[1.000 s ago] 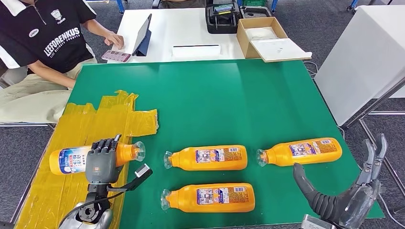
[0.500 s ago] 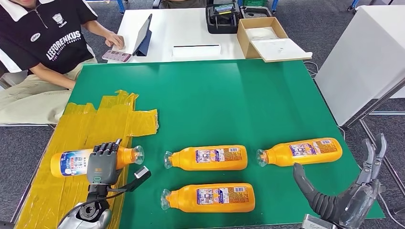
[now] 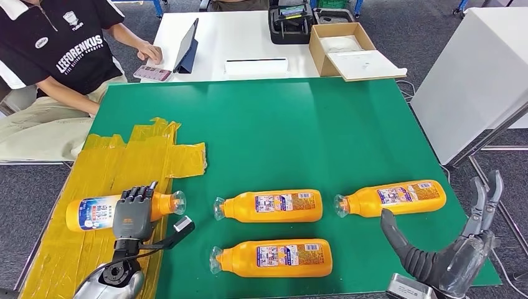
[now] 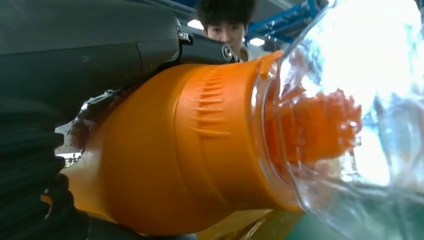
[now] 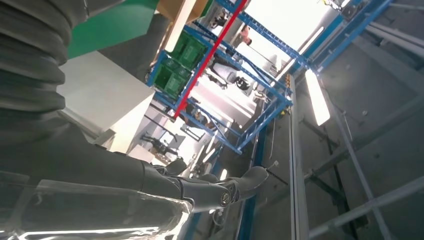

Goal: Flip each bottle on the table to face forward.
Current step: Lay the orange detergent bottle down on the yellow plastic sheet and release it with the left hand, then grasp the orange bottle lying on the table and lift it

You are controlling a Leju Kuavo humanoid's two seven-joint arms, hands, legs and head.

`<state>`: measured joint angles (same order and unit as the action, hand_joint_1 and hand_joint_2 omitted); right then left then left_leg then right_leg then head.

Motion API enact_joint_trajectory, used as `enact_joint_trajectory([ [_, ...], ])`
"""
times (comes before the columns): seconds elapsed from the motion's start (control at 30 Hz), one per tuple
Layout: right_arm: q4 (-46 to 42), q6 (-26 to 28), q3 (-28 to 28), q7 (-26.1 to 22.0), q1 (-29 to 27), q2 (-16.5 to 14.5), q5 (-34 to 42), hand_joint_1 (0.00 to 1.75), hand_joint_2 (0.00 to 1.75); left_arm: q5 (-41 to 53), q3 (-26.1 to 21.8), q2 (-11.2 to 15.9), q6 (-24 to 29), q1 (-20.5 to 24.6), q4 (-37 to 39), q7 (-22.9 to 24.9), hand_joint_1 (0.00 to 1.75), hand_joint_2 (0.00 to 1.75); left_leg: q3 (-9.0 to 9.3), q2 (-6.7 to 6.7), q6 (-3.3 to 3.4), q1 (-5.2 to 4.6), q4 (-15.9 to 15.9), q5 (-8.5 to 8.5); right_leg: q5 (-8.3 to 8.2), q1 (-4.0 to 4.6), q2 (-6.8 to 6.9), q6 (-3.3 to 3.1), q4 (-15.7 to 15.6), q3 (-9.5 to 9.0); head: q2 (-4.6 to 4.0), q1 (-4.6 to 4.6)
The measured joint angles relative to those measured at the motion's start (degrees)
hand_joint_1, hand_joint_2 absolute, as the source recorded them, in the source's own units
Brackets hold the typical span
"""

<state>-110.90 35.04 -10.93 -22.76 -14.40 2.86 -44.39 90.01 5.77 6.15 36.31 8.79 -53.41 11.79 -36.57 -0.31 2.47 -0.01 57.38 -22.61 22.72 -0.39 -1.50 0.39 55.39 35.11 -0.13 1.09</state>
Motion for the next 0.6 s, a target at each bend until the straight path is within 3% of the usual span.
enact_joint_trajectory([
  [0.17, 0.04, -3.35, 0.14, -0.37, 0.54, -1.96, -0.79, 0.00, 1.75, 0.07, 0.22, -0.67, -14.24, 2.47, 0.59, 1.71, 0.00, 1.75, 0.47, -0.65, 0.00, -0.04, -0.13, -0.43, 0.40, 0.01, 0.76, -0.16, -0.04, -0.50, 0.00, -0.01],
  [0.27, 0.08, -4.74, 0.46, -0.85, 1.22, -3.06, -0.67, 0.00, 1.75, 0.07, -0.27, -1.30, -19.89, 4.16, 1.35, 1.08, 0.00, 1.75, 1.05, -0.75, -0.18, -0.12, -0.17, -1.51, 0.57, -0.10, 0.99, -0.31, -0.09, -0.84, 0.00, -0.01],
  [0.47, 0.38, -5.03, 1.11, -0.94, 1.56, -3.86, -0.76, 0.00, 1.75, 0.07, -2.32, -2.55, -26.32, 5.10, 0.86, -0.58, 0.00, 1.75, 1.26, -0.64, -0.11, -0.20, -0.17, -1.93, 0.14, -0.19, 0.99, -0.40, -0.08, -1.30, 0.00, 0.02],
  [0.6, 0.52, -4.95, 1.20, -0.93, 1.56, -4.01, -0.80, 0.00, 1.75, 0.07, -3.01, -2.97, -27.63, 4.84, -0.08, -0.56, 0.00, 1.75, 1.29, -0.64, 0.38, -0.13, -0.27, -1.36, 0.08, -0.06, 0.97, -0.51, -0.06, -1.30, 0.00, 0.02],
])
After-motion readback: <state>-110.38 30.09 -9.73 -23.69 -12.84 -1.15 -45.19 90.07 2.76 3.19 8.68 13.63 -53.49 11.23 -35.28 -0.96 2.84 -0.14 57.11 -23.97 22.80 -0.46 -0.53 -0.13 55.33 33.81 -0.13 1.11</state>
